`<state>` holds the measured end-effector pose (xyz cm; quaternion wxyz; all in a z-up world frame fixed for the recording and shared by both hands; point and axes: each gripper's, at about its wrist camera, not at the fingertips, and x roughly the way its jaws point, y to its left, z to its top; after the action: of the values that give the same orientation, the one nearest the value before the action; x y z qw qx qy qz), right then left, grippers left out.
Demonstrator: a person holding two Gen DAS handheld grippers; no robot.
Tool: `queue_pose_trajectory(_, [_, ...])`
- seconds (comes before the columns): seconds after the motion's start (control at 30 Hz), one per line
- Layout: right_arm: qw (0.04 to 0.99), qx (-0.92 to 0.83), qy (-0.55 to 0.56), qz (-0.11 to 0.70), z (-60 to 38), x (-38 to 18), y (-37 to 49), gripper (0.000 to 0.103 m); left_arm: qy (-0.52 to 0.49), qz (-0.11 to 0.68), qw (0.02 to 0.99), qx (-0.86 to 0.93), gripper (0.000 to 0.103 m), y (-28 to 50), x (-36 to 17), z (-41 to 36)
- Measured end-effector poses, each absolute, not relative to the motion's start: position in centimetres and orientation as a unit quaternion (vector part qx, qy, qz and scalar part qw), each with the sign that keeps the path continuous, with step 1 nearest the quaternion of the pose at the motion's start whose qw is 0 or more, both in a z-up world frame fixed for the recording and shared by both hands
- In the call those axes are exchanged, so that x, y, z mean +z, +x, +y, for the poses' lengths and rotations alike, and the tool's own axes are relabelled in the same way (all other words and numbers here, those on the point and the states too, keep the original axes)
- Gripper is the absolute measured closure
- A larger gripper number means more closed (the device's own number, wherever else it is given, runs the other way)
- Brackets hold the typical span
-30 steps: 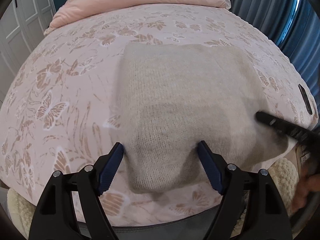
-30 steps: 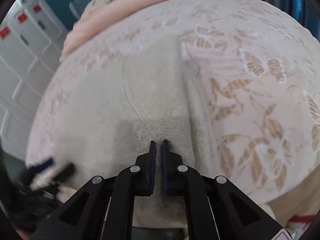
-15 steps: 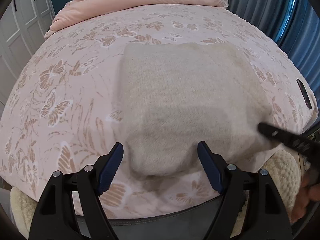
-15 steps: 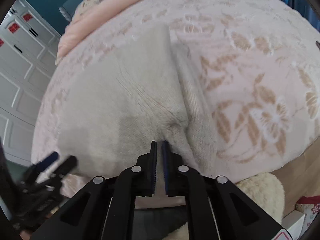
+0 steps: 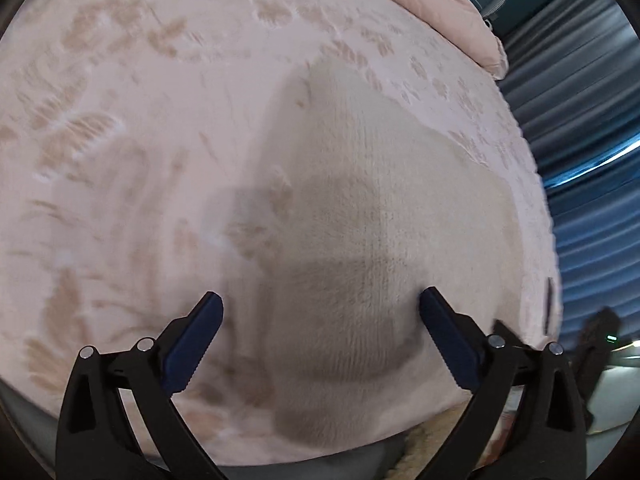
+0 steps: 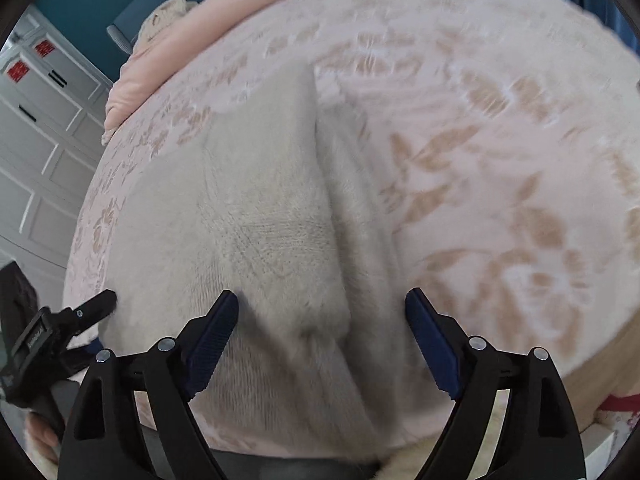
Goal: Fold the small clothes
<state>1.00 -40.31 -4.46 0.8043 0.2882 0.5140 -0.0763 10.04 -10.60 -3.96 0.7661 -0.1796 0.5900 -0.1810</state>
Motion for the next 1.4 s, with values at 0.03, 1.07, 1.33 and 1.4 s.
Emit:
queue_pose_trajectory(0.03, [0.800,-0.072,0.305,0.512,-40.6,-5.1,1.3,0.013,-0.190,0.597,0.757,-0.186,0.005,10.1,-4.5,-10.8])
queue_pose_trajectory(1.07, [0.907,-0.003,0.317,0.276,-35.4,17.3,-9.3,0.072,0.006,0.401,0.856,-0.326,0.056,0.5,18.5,-15.6])
queue_pose_trajectory(1.33, [0.951,0.047,0.238,0.190,-30.5,26.6,-8.1,0.072,-0.004,0.307,0.890,-0.336,0.056,-0.2,26.4,-11.4])
queue_pose_trajectory(1.4, [0.962,0.062,0.211,0.162,-28.5,29.3,-7.4,0.072,-0.007,0.278,0.900,-0.334,0.056,0.1,28.6,-9.7])
